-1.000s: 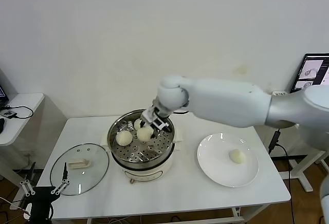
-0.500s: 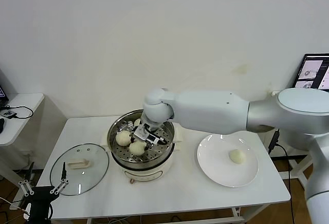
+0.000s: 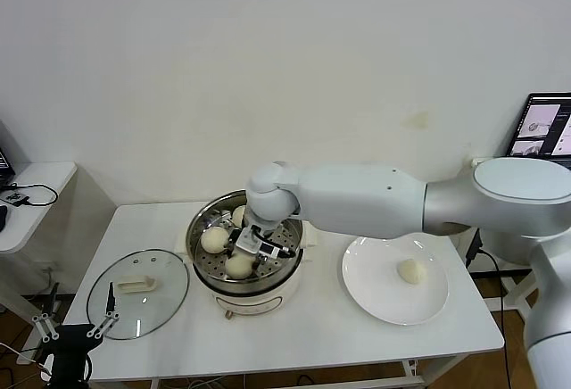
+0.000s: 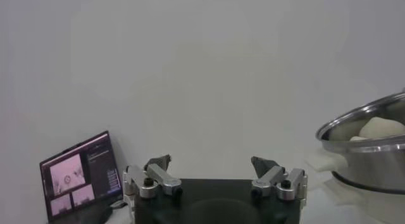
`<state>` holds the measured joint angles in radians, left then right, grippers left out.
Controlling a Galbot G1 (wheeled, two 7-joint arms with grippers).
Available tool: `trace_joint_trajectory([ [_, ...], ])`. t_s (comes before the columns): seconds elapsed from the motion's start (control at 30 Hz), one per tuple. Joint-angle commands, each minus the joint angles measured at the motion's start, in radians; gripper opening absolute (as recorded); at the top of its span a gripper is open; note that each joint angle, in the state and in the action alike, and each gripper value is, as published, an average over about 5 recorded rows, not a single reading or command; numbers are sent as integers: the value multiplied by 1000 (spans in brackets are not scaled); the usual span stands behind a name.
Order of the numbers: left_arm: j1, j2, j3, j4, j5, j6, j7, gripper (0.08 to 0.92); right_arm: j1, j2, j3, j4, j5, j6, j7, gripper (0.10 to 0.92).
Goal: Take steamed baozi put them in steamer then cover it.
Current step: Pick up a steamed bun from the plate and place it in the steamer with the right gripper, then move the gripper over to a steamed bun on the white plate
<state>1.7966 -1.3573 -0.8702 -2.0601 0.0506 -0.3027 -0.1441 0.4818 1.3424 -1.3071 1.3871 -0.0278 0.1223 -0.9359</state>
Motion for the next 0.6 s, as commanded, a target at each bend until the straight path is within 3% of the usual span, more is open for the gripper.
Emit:
trace_joint_trajectory([
  [0.03,0,1,0,1,0,-1,0,823,29,-11,7,7,0,25,7,677],
  [0.23,-7,7,1,5,-3,0,1,823,103,-83,25,49,69,11,15,811],
  [0.4,-14,19,-3,12,-10,1,2,823,163,-237,52,126,165,-77,17,822],
  [0.6,-23,36,0,17,-14,2,6,823,206,-466,100,185,249,-349,-43,823],
])
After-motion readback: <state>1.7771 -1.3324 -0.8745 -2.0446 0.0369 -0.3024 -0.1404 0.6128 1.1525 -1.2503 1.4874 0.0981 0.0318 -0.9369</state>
